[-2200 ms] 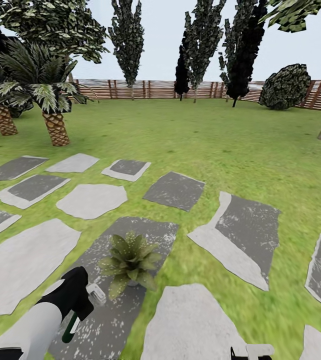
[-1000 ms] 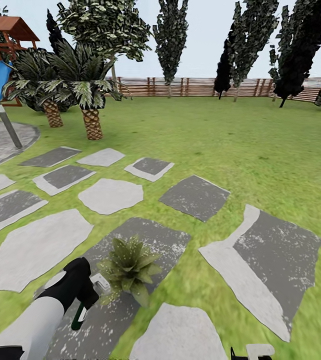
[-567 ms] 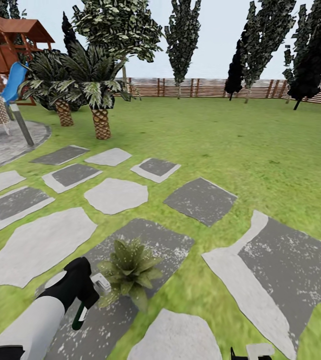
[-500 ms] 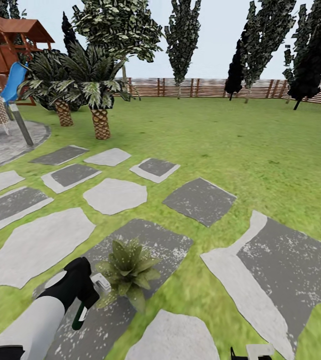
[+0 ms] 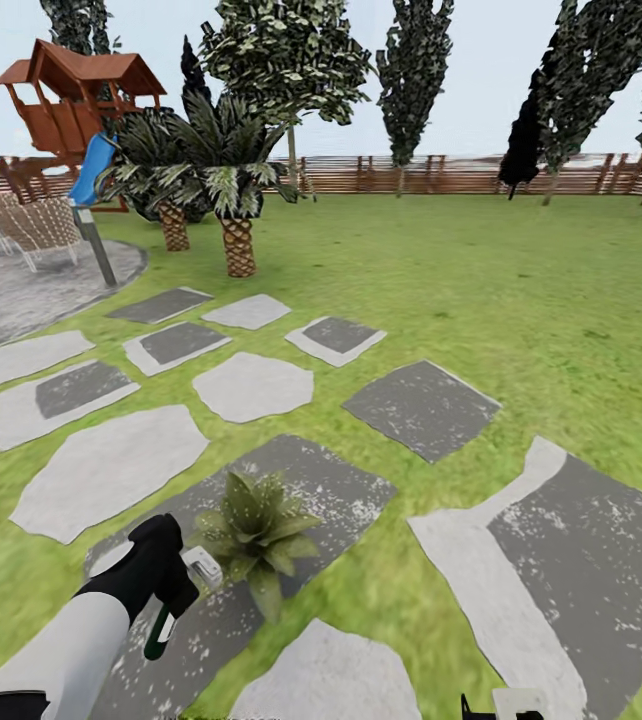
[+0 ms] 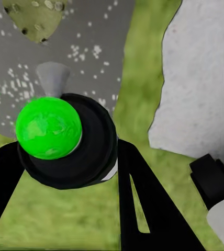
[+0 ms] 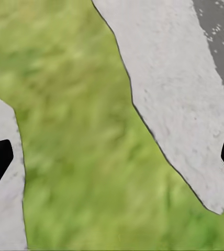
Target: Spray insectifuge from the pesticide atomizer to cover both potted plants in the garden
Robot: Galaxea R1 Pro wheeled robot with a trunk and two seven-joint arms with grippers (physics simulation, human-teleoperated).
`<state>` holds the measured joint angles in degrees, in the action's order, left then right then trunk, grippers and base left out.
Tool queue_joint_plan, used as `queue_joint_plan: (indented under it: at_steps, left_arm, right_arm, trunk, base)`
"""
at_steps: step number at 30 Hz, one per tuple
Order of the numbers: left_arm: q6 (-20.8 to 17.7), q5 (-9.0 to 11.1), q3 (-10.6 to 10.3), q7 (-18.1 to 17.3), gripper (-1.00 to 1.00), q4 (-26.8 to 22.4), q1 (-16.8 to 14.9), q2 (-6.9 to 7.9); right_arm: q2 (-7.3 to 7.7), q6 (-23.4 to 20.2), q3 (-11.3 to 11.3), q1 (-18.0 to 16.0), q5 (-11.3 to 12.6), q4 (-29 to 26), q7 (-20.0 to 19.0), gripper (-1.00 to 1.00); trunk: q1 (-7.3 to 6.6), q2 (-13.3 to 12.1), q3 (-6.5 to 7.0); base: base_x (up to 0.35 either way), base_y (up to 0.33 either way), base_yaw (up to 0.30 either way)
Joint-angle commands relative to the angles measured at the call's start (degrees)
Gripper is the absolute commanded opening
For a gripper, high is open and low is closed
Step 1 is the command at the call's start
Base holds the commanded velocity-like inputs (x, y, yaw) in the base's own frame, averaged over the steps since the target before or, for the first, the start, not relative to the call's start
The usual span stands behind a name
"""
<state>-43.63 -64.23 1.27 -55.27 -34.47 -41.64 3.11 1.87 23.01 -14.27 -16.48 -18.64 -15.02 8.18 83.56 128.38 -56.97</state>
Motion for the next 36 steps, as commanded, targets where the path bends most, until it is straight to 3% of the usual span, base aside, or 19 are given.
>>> queue_joint_plan:
  at_steps: [1, 13, 26, 36]
  left_arm:
    - [-0.31, -0.37, 0.13, -0.45, -1.0, -0.07, -0.03, -0.03]
    - [-0.31, -0.37, 0.16, -0.44, -1.0, -0.07, -0.02, -0.03]
    - [-0.31, -0.37, 0.22, -0.4, -1.0, -0.07, 0.09, 0.0]
    - [-0.28, -0.21, 0.52, -0.39, -1.0, -0.03, 0.22, 0.04]
  right_arm:
    - [-0.02, 0.19, -0.32, -0.04, -0.6, 0.08, 0.17, 1.0]
    - [-0.02, 0.19, -0.32, -0.04, -0.6, 0.08, 0.17, 1.0]
    - [-0.02, 0.19, -0.25, -0.04, -0.6, 0.08, 0.17, 1.0]
    - [-0.02, 0.19, -0.29, -0.04, -0.6, 0.08, 0.17, 1.0]
  trunk:
    - [-0.01, 0.02, -0.05]
    - [-0.01, 0.02, -0.05]
    - [-0.01, 0.02, -0.05]
    - [-0.01, 0.02, -0.05]
  base:
    - [0.0, -0.273, 0.278]
    - [0.0, -0.273, 0.277]
    - [0.0, -0.274, 0.03]
    - [0.031, -0.274, 0.249]
